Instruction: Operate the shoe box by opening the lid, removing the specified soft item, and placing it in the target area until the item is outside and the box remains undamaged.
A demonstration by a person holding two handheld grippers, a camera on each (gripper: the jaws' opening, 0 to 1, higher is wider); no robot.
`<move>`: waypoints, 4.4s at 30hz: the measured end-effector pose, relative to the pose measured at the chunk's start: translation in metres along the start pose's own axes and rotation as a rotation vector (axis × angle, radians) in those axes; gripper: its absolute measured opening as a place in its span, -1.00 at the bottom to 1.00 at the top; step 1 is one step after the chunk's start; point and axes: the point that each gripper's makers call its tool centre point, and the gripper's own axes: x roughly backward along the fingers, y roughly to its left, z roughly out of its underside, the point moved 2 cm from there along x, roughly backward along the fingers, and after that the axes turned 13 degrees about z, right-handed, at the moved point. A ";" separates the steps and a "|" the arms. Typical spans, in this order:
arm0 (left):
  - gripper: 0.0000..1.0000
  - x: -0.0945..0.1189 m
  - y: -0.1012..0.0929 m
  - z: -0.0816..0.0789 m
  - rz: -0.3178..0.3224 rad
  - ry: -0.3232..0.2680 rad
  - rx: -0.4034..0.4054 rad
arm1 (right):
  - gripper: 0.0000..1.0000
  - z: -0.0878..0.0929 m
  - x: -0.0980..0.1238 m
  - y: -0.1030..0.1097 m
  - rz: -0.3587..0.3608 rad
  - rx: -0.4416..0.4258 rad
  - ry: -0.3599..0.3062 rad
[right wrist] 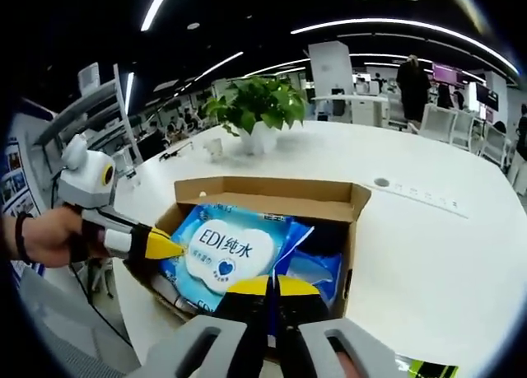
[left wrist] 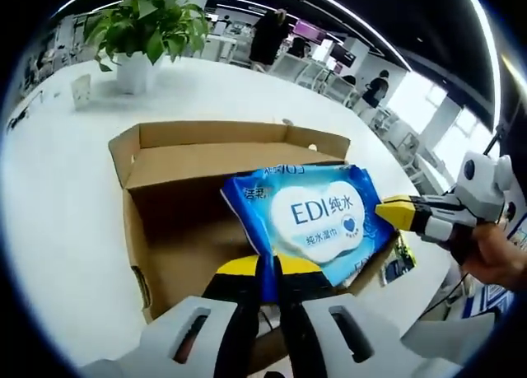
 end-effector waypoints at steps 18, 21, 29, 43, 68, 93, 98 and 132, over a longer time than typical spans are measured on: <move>-0.93 -0.020 -0.065 -0.013 0.079 0.000 -0.097 | -1.00 0.009 0.054 -0.045 0.089 -0.099 -0.052; -0.93 -0.028 -0.077 -0.012 0.099 0.012 -0.113 | -1.00 0.013 0.062 -0.056 0.107 -0.110 -0.057; -0.93 -0.051 -0.113 -0.006 0.154 0.050 -0.159 | -1.00 0.031 0.090 -0.090 0.170 -0.152 -0.062; -0.93 -0.091 -0.170 0.014 0.238 0.133 -0.217 | -1.00 0.065 0.130 -0.140 0.264 -0.223 -0.049; -0.92 -0.142 -0.193 0.059 0.286 0.281 -0.266 | -1.00 0.125 0.145 -0.178 0.329 -0.274 0.032; -1.00 -0.160 -0.178 0.080 0.244 0.316 -0.250 | -1.00 0.145 0.117 -0.195 0.320 -0.268 0.080; -0.99 -0.159 -0.176 0.078 0.238 0.309 -0.252 | -1.00 0.149 0.118 -0.195 0.331 -0.267 0.088; -1.00 -0.080 -0.150 0.067 0.248 0.188 -0.314 | -1.00 0.148 0.142 -0.182 0.382 -0.266 0.088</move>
